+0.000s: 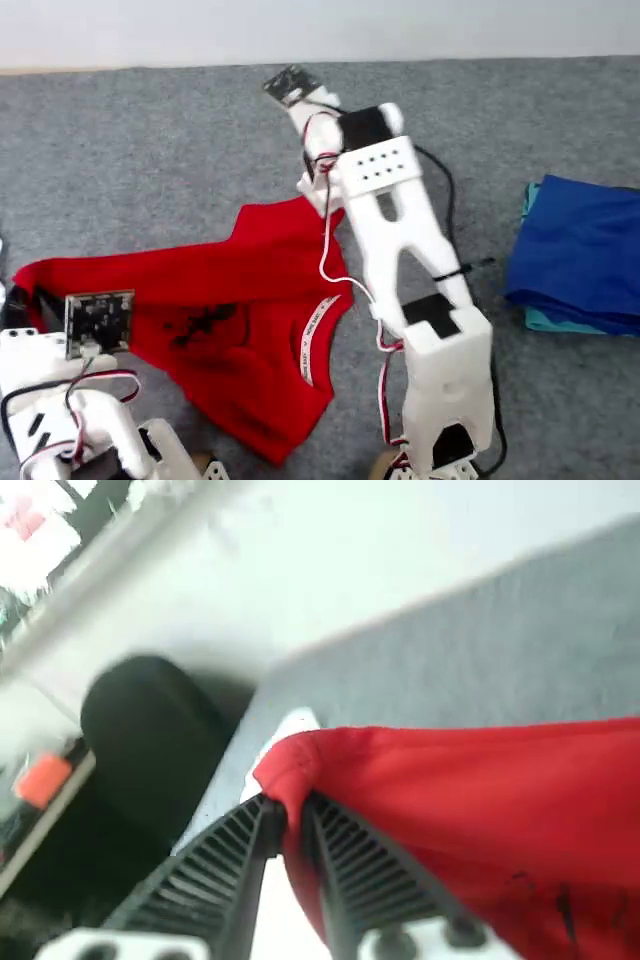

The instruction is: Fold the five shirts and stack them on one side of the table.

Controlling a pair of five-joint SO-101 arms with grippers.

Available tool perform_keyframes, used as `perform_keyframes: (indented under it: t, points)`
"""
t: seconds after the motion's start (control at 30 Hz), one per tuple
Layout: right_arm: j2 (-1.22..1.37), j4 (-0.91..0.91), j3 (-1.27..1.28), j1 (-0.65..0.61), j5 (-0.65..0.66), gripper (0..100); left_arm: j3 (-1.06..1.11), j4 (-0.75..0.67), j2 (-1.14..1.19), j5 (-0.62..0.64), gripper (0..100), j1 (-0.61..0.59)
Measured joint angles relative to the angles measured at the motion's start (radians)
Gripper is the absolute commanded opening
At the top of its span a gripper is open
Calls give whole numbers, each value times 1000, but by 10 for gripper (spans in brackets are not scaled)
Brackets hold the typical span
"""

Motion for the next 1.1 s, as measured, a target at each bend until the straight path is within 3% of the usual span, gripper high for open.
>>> perform_keyframes:
  t: [0.17, 0.43, 0.67, 0.9, 1.1]
  points:
    - [-152, 43, 0, 26, 5, 11, -101, -28, 0, 41, 3, 81]
    - [-431, 44, 0, 87, 5, 10, -138, -196, 3, -3, 3, 103]
    - [-632, 44, 0, 209, 5, 10, -353, -242, 272, -2, 3, 110]
    - [-806, 44, 0, 269, 5, 10, -710, -8, 629, 14, 3, 252]
    - [-922, 44, -2, 275, 21, 10, -862, 256, 832, 17, 3, 443]
